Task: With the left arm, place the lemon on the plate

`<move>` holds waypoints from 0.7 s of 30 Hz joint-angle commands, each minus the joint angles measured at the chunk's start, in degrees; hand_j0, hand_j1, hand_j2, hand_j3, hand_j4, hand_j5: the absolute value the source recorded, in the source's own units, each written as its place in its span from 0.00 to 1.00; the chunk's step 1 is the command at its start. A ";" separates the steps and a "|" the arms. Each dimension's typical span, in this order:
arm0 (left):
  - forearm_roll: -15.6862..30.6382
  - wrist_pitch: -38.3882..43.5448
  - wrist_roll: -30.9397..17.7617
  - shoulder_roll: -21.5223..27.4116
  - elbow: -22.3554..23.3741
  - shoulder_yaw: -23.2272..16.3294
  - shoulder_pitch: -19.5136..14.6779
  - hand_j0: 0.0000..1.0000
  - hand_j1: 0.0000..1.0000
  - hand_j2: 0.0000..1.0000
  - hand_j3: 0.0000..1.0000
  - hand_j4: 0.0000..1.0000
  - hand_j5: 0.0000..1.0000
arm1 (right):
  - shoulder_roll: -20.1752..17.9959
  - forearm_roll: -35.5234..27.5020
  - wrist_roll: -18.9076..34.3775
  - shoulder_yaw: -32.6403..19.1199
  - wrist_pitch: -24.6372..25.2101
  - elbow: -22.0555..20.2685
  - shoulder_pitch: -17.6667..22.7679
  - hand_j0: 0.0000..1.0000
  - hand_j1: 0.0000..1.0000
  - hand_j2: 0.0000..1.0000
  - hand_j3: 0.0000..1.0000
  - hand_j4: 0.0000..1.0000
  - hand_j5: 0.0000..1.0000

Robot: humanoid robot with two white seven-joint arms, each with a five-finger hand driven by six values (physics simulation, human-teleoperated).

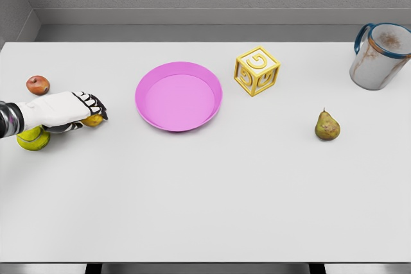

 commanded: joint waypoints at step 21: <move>1.04 -0.82 -0.63 -0.59 -0.24 -0.10 -0.09 0.43 0.43 0.43 0.43 0.43 0.43 | 0.00 -0.01 0.01 0.06 0.00 0.05 0.00 1.00 1.00 1.00 1.00 1.00 1.00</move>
